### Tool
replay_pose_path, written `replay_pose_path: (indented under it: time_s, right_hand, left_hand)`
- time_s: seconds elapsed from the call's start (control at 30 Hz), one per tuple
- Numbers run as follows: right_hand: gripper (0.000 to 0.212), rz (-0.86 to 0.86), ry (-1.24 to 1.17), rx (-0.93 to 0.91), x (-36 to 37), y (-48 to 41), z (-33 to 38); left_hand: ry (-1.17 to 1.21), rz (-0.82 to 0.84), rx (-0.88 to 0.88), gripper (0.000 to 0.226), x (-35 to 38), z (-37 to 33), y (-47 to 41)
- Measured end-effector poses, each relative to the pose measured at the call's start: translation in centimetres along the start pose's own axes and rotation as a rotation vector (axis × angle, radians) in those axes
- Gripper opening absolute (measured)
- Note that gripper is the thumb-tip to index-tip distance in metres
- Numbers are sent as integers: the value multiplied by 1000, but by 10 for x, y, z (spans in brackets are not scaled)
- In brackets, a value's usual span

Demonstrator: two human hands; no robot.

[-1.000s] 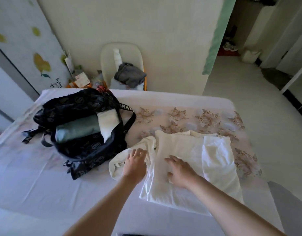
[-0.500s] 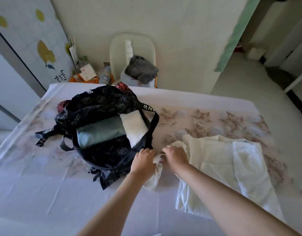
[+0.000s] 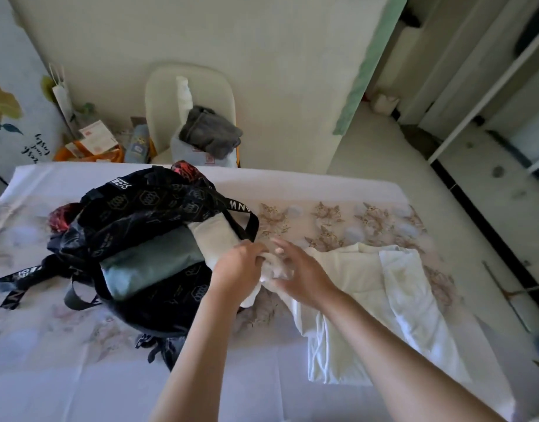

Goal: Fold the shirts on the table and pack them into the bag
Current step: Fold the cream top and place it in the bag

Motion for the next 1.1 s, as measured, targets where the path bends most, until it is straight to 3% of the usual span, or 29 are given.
replay_pose_path:
  time_s: [0.1,0.23,0.4,0.5,0.63,0.7,0.83,0.93,1.0,1.1]
  right_hand:
    - [3,-139,-73,130,-8,1,0]
    - [11,-432,-347,317,-49,20,-38]
    - [13,-745,-537,609,-101,65,-133]
    - [22,-817,-487,848,-100,103,-202]
    - [70,-746,-218,1121,-89,147,-253]
    - [73,-647,-78,1002,-89,146,-260]
    - [49,-422,86,617,-89,116,-271]
    - [45,-306,161,455,-91,92,-278]
    - [49,-262,216,397,-94,78,-287]
    - [73,-247,341,365,-106,58,-302]
  left_hand:
    - [190,-125,109,28,-11,-27,-15]
    - [317,-104,198,33,-3,-69,-29]
    - [367,18,107,35,45,-96,-38]
    - [292,177,-13,33,93,-91,-33]
    - [230,340,-149,31,157,-84,-10]
    - [182,377,-161,32,184,-89,0]
    - [4,447,-110,41,234,-103,18]
    - [-171,454,-120,39,262,-105,33]
    - [-151,318,-147,29,262,-108,30]
    - [-139,53,-195,36,243,-110,7]
Point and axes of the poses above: each hand's wrist, its own y-axis away from the middle knuckle, its own x-axis out of the palm, z = x × y, the point moved 6 cm from there along -y, towards the middle knuckle, and after that the axes turned 2 degrees about -z, right-handed, at the moved point
